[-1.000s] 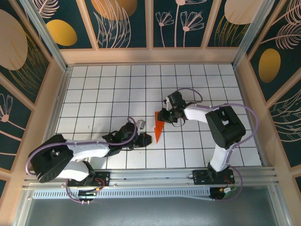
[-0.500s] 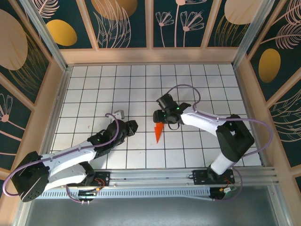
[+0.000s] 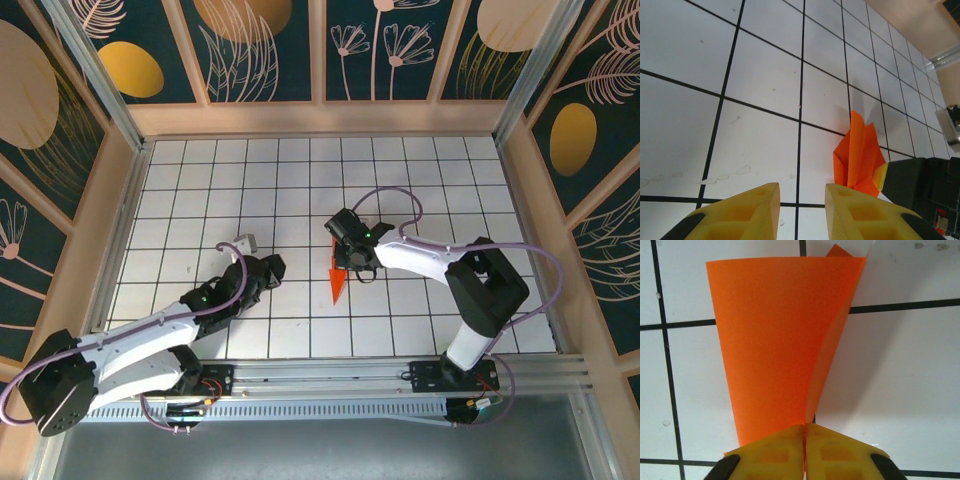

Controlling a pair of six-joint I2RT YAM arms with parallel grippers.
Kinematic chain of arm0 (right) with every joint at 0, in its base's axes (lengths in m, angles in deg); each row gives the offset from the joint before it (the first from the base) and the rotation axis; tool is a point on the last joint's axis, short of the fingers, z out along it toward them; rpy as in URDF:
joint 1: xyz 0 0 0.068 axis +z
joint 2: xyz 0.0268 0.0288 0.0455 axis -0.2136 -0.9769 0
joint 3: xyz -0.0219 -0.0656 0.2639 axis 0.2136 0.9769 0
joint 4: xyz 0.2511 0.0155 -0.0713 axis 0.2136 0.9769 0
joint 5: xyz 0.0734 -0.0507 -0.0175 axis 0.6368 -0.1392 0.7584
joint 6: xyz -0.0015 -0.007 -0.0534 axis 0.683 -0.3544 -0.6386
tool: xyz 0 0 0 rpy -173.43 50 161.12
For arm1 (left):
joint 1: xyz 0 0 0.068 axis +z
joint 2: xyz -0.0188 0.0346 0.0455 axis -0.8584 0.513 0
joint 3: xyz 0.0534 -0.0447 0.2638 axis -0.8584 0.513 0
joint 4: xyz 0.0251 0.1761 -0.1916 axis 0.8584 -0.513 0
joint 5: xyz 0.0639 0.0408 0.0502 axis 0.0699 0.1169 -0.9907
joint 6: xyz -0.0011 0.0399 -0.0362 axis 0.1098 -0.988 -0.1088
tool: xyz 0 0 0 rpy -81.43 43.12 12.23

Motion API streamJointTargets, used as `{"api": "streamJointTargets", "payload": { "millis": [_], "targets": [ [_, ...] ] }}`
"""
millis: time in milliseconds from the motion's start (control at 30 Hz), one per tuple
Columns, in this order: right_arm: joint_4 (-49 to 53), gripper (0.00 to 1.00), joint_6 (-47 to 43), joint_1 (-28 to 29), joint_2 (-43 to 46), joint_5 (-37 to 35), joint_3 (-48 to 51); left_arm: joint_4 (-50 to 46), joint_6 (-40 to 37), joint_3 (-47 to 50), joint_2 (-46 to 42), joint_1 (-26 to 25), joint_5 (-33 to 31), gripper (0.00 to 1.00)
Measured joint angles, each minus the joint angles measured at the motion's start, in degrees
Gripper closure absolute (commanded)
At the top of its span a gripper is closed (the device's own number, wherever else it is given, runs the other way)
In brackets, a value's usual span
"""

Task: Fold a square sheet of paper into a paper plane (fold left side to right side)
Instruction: Turn over the paper plane at the center of the table.

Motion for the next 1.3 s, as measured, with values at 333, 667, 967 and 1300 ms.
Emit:
{"api": "streamJointTargets", "payload": {
  "millis": [333, 667, 967, 1300],
  "targets": [
    [-1.73, 1.00, -4.92, 0.11, 9.70, 4.50, -0.35, -4.31, -0.31, 0.00, -9.31, 0.11, -5.90, 0.56],
    [-31.32, 1.00, -1.97, -3.19, 12.74, 30.67, 10.62, -8.59, 0.87, 0.55, -23.93, 0.48, -14.12, 0.53],
    [-41.72, 1.00, 0.17, -2.69, -2.73, 35.93, 12.26, -12.52, 1.29, 1.07, -27.50, 0.63, -17.81, 0.53],
    [-37.20, 1.00, -2.27, -5.60, -1.84, 28.61, 15.89, -10.51, -1.70, 1.05, -19.89, 0.63, -15.21, 0.52]
  ]
}}
